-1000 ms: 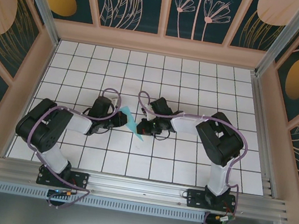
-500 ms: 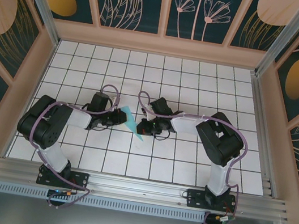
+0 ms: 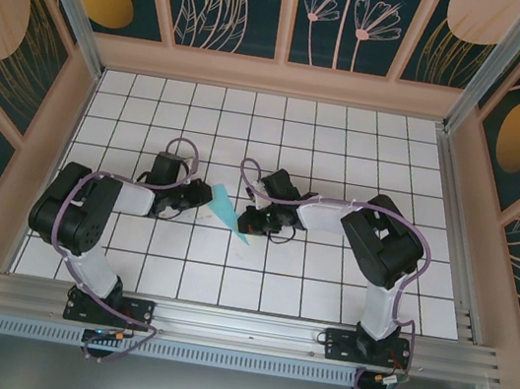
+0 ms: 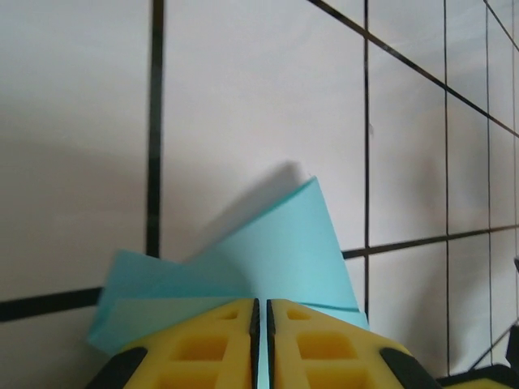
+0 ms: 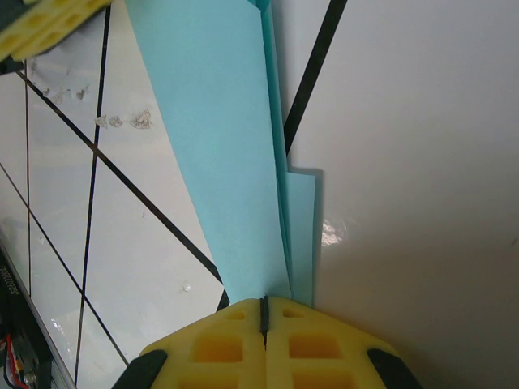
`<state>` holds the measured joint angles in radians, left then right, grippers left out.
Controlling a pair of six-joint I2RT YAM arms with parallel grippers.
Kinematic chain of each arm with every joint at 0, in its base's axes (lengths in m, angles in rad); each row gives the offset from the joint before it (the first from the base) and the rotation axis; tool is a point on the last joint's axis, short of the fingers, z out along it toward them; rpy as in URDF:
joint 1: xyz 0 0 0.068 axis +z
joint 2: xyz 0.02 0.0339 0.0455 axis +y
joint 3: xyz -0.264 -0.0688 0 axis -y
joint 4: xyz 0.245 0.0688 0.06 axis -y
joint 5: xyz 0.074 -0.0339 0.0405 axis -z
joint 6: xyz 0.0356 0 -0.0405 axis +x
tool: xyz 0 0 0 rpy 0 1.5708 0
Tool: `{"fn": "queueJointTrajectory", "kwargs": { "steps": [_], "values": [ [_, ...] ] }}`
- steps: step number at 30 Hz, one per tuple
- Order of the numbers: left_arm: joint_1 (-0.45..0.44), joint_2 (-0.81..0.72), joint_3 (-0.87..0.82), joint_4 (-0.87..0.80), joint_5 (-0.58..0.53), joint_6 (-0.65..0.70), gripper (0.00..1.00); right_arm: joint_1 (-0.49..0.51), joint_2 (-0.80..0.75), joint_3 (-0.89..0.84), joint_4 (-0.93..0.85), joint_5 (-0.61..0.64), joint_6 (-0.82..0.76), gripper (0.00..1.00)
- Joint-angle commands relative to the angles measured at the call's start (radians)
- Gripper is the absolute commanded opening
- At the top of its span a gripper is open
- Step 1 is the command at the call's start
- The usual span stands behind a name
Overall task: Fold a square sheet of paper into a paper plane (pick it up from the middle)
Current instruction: Fold the wing for the fifth time at the center of the table, then turn over a paper plane at the center of the table.
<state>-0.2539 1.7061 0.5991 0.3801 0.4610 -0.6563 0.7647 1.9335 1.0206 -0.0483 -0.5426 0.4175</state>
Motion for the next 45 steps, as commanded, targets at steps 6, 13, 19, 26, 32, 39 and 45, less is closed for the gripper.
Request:
{"fn": "queueJointTrajectory", "kwargs": {
  "steps": [6,13,19,26,32,39,45],
  "values": [
    [0.096,0.022,0.024,-0.049,-0.156,0.056,0.16,0.012,0.111,-0.079,-0.155,0.132,-0.008,0.0],
    [0.131,0.014,0.069,-0.097,-0.17,0.08,0.18,0.015,0.112,-0.073,-0.151,0.122,-0.008,0.0],
    [0.131,-0.054,0.085,-0.139,-0.159,0.073,0.21,0.021,0.089,-0.034,-0.141,0.113,0.005,0.0],
    [0.126,-0.184,0.066,-0.266,-0.148,0.024,0.36,0.029,-0.096,0.033,-0.027,0.131,0.086,0.15],
    [0.074,-0.283,0.04,-0.362,-0.176,-0.052,0.49,0.017,-0.254,-0.015,0.015,0.237,0.158,0.4],
    [-0.073,-0.331,0.062,-0.451,-0.257,-0.18,0.58,-0.039,-0.318,-0.123,0.025,0.347,0.217,0.65],
    [-0.245,-0.322,0.07,-0.482,-0.435,-0.424,0.67,-0.055,-0.328,-0.166,0.016,0.412,0.257,0.69]
  ]
}}
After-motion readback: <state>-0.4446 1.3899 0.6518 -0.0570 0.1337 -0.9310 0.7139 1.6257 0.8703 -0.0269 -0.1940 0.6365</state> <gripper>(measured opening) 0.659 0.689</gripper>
